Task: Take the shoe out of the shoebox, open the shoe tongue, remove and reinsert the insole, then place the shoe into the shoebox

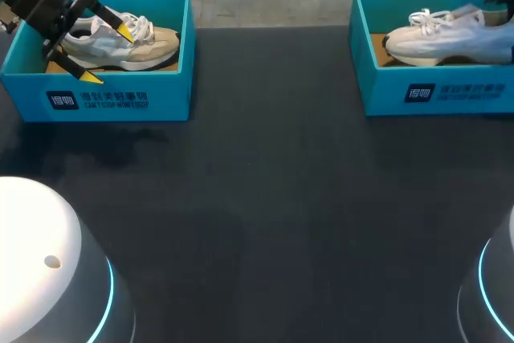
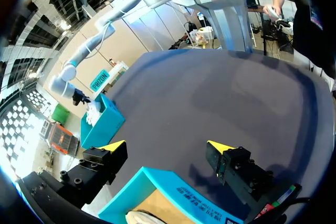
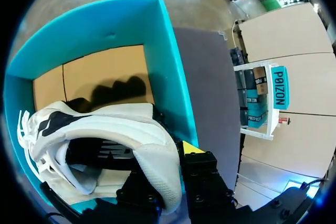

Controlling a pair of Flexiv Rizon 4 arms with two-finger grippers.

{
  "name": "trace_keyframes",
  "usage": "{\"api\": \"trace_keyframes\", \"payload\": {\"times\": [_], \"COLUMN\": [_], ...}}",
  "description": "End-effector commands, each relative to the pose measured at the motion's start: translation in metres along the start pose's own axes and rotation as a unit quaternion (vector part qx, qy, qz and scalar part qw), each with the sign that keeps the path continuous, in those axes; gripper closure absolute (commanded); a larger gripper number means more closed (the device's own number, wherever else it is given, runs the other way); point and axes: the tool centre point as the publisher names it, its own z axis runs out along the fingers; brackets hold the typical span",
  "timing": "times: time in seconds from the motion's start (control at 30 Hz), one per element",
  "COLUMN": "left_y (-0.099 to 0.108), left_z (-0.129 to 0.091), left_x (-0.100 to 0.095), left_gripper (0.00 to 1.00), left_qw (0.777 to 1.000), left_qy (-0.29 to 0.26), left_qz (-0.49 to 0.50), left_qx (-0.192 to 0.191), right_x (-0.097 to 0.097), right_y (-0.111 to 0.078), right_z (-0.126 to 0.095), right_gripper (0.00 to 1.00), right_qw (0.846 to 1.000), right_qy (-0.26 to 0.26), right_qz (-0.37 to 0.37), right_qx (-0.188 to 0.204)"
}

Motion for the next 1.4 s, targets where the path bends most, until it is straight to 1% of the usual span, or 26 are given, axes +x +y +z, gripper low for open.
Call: {"api": "trace_keyframes", "payload": {"times": [0.03,0.23,0.53,0.83,1.17,1.3,1.4], "left_y": [0.000,0.000,0.000,0.000,0.000,0.000,0.000], "left_z": [0.000,0.000,0.000,0.000,0.000,0.000,0.000], "left_x": [0.000,0.000,0.000,0.000,0.000,0.000,0.000], "left_gripper": [0.00,0.00,0.00,0.00,0.00,0.00,0.00], "left_qw": [1.000,1.000,1.000,1.000,1.000,1.000,1.000], "left_qy": [0.002,0.002,0.002,0.002,0.002,0.002,0.002], "left_qz": [0.000,0.000,0.000,0.000,0.000,0.000,0.000], "left_qx": [0.000,0.000,0.000,0.000,0.000,0.000,0.000], "right_x": [0.003,0.005,0.013,0.015,0.013,0.010,0.007], "right_y": [0.006,0.008,0.015,0.018,0.011,0.007,0.003], "right_z": [0.006,0.011,0.021,0.028,0.021,0.016,0.017], "right_gripper": [1.00,1.00,1.00,1.00,1.00,1.00,1.00], "right_qw": [1.000,1.000,1.000,1.000,1.000,1.000,1.000], "right_qy": [-0.003,-0.003,-0.005,-0.004,0.005,0.004,0.002], "right_qz": [-0.001,0.001,-0.006,-0.008,-0.002,-0.001,0.001], "right_qx": [0.004,0.004,0.004,0.010,0.010,0.006,0.004]}}
